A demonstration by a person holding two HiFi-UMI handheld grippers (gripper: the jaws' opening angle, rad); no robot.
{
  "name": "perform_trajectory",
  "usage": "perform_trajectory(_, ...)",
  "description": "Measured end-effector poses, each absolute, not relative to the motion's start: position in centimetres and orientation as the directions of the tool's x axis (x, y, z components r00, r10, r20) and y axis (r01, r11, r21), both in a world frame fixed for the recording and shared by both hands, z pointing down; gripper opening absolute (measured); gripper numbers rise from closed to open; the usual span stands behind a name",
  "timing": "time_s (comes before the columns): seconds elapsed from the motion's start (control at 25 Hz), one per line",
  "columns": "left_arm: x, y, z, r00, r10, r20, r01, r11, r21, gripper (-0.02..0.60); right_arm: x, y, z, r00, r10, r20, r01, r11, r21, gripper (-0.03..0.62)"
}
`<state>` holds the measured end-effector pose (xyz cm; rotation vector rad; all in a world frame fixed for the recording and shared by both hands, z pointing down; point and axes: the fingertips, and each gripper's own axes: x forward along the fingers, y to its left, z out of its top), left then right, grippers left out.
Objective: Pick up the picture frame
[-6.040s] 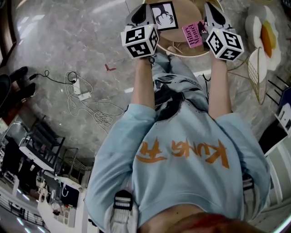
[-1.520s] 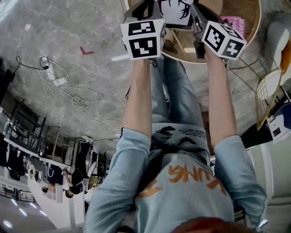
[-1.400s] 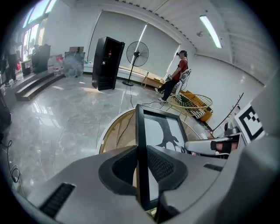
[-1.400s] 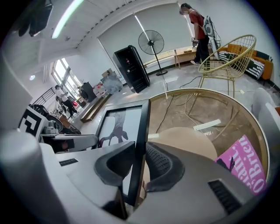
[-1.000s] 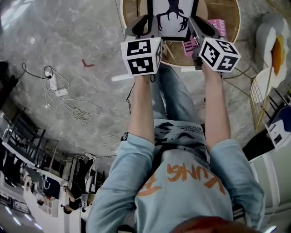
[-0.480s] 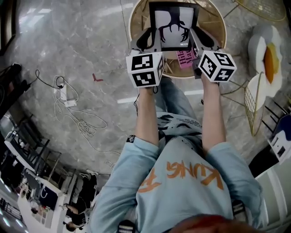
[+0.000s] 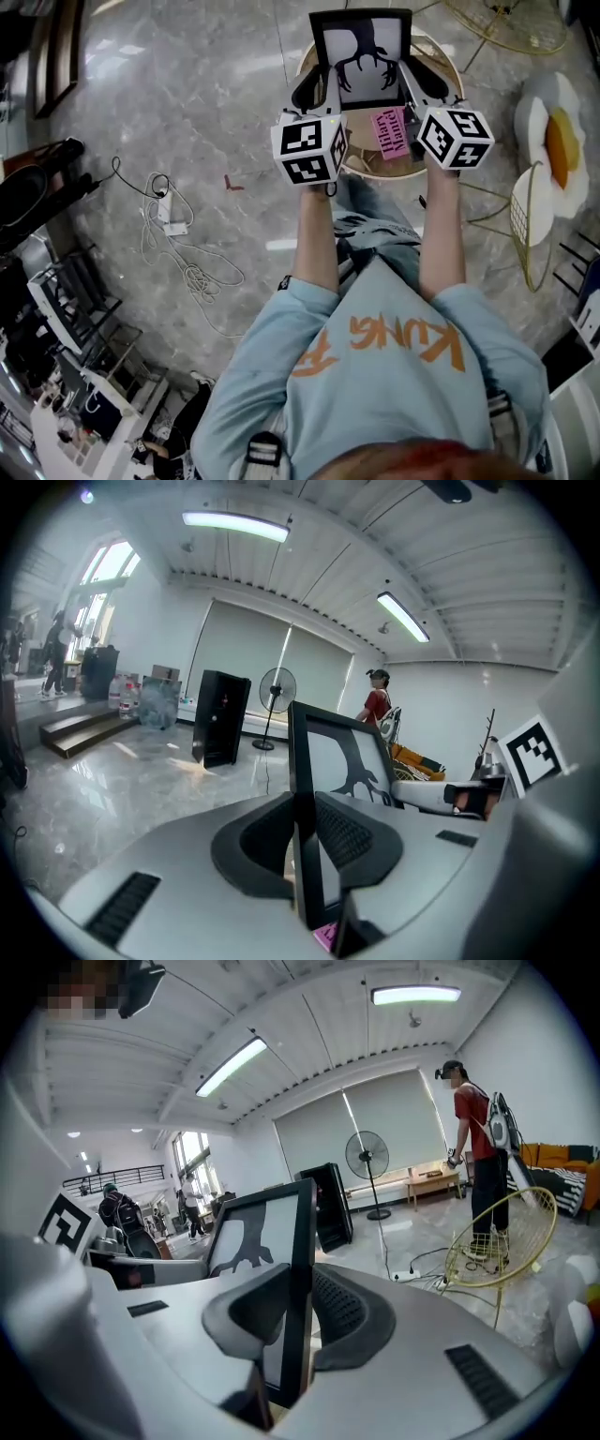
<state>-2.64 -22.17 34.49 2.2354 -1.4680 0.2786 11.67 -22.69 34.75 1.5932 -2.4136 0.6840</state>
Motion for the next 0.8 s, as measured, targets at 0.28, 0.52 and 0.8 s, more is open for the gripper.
perform_trajectory(0.28, -2.9, -21.9, 27.5, 0.412, -0.86, 0.301, -0.908, -0.363, 0.207, 0.081, 11.3, -22.7, 27.6, -0.431, -0.854, 0.291, -0.899, 0.378, -0.221, 0.072)
perform_trajectory(0.52, -3.3, -22.0, 22.3, 0.414, -0.888, 0.202, -0.908, -0.384, 0.169, 0.083, 10.8, -23.2, 21.9, -0.442, -0.874, 0.203, -0.896, 0.42, -0.141, 0.072)
perform_trajectory(0.8, -4.7, -22.4, 18.0, 0.387, -0.913, 0.127, -0.92, -0.373, 0.124, 0.083, 9.4, -23.7, 17.6, -0.469, -0.875, 0.123, -0.883, 0.459, -0.103, 0.072)
